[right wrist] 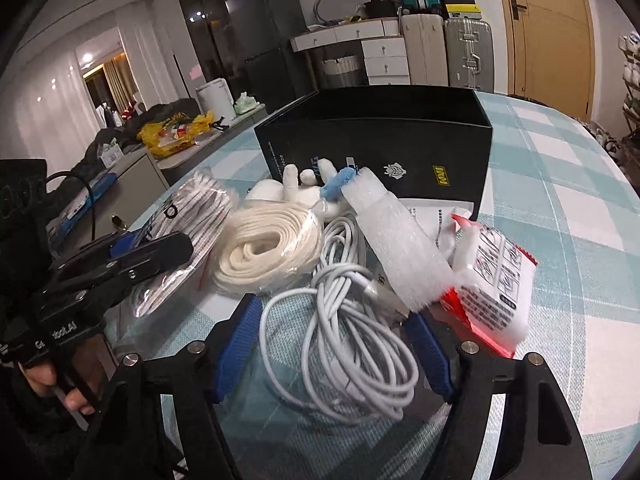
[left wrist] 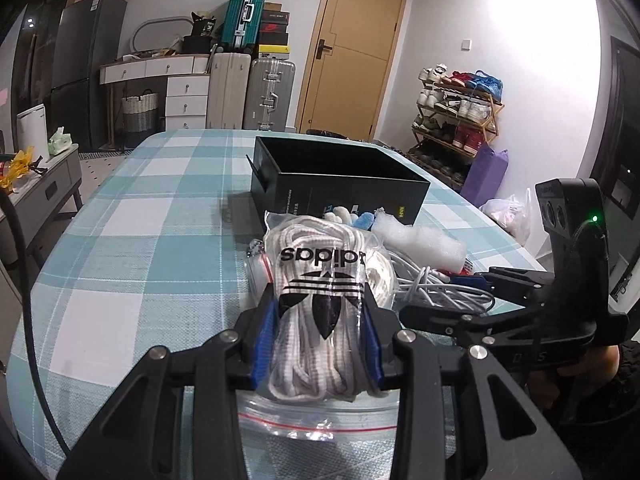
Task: Organize soft objects
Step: 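Lift the lace bag with the left gripper while the right lifts the white cable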
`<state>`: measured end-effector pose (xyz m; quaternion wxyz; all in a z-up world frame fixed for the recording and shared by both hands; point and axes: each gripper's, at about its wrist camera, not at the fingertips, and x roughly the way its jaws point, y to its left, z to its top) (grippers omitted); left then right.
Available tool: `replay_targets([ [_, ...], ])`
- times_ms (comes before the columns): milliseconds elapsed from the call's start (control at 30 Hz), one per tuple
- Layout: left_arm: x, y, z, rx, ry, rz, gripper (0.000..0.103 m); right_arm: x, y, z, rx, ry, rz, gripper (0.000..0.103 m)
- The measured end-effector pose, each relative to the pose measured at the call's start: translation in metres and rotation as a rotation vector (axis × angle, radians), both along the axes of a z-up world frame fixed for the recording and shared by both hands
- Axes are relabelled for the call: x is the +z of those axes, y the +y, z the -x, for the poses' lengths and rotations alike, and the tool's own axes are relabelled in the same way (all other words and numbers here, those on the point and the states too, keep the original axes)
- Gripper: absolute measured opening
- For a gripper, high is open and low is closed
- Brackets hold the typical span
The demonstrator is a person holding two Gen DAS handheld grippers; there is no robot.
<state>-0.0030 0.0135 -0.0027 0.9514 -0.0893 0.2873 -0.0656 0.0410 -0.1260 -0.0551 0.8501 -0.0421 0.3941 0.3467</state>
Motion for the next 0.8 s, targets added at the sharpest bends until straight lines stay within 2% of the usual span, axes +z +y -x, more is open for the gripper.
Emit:
replay_targets([
  [233,0.002,0.001,-0.001,0.0,0.002,0.009,0.036,0.006,-0.001,0.013,0.004,-0.052,0.001,0.052],
  [300,0.002,0.001,-0.001,0.002,0.001,0.01,0.036,0.009,-0.006,0.016,-0.003,-0.066,-0.009,0.045],
  [533,0.006,0.004,-0.001,0.013,-0.008,0.021,0.036,0.01,-0.025,0.028,0.01,-0.054,-0.047,0.04],
  [567,0.006,0.004,-0.001,0.014,-0.008,0.021,0.036,0.011,-0.027,0.03,0.012,-0.056,-0.049,0.039],
  [600,0.005,0.005,-0.002,0.012,-0.006,0.021,0.036,0.013,-0.031,0.034,0.011,-0.059,-0.052,0.033],
  [667,0.005,0.005,-0.002,0.013,-0.006,0.02,0.036,0.015,-0.035,0.037,0.004,-0.066,-0.056,0.031],
  [800,0.005,0.004,-0.003,0.007,-0.003,0.021,0.036,0.015,-0.043,0.046,0.0,-0.077,-0.045,0.031],
])
